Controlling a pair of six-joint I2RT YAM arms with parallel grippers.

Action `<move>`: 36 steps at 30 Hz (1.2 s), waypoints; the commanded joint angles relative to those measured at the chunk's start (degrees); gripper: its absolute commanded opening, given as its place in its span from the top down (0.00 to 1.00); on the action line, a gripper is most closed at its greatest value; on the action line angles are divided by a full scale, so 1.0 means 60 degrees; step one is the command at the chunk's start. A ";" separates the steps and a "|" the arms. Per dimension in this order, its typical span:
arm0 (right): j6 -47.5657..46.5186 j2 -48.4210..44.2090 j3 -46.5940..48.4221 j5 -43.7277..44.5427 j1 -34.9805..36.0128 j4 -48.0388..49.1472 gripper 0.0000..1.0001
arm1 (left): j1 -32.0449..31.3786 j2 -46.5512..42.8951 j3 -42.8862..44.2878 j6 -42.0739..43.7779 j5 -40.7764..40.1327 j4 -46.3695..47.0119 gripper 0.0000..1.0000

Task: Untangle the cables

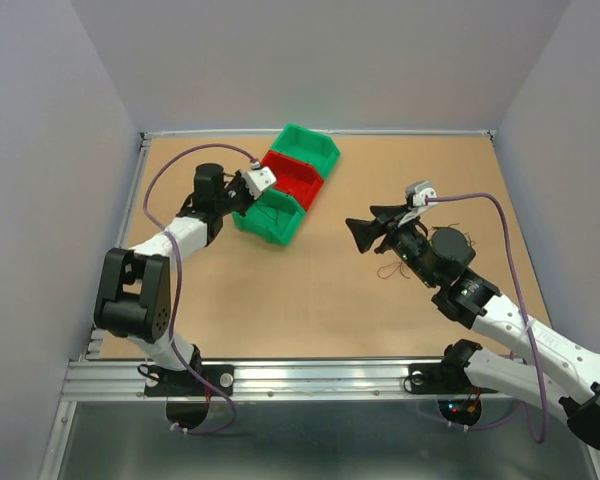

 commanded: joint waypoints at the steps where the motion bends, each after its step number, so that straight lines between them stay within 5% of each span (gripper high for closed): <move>1: -0.0091 0.0187 0.0028 -0.0088 0.0051 0.0429 0.28 | -0.0447 0.1224 0.2487 0.2928 0.0303 -0.3827 1.00; 8: -0.0164 0.0874 0.0248 -0.0177 0.0065 0.0458 0.28 | -0.0492 0.3088 0.5909 0.8110 -0.1174 -1.0431 1.00; 14: -0.0194 0.0920 0.0278 -0.0235 0.0051 0.0458 0.28 | -0.0506 0.4143 0.7186 0.8747 -0.2553 -1.2182 1.00; 20: -0.0149 0.0890 0.0263 -0.0309 0.0065 0.0458 0.28 | -0.1062 0.4363 0.6702 0.9147 -0.3343 -1.1777 0.98; 28: -0.0105 0.1008 0.0307 -0.0235 0.0051 0.0458 0.28 | -0.1429 0.4775 0.7509 0.8163 -0.3214 -1.1426 0.67; 36: -0.0120 0.0481 0.0073 -0.0206 0.0065 0.0443 0.28 | -0.1474 0.3823 0.7434 0.8281 -0.3666 -1.1322 0.53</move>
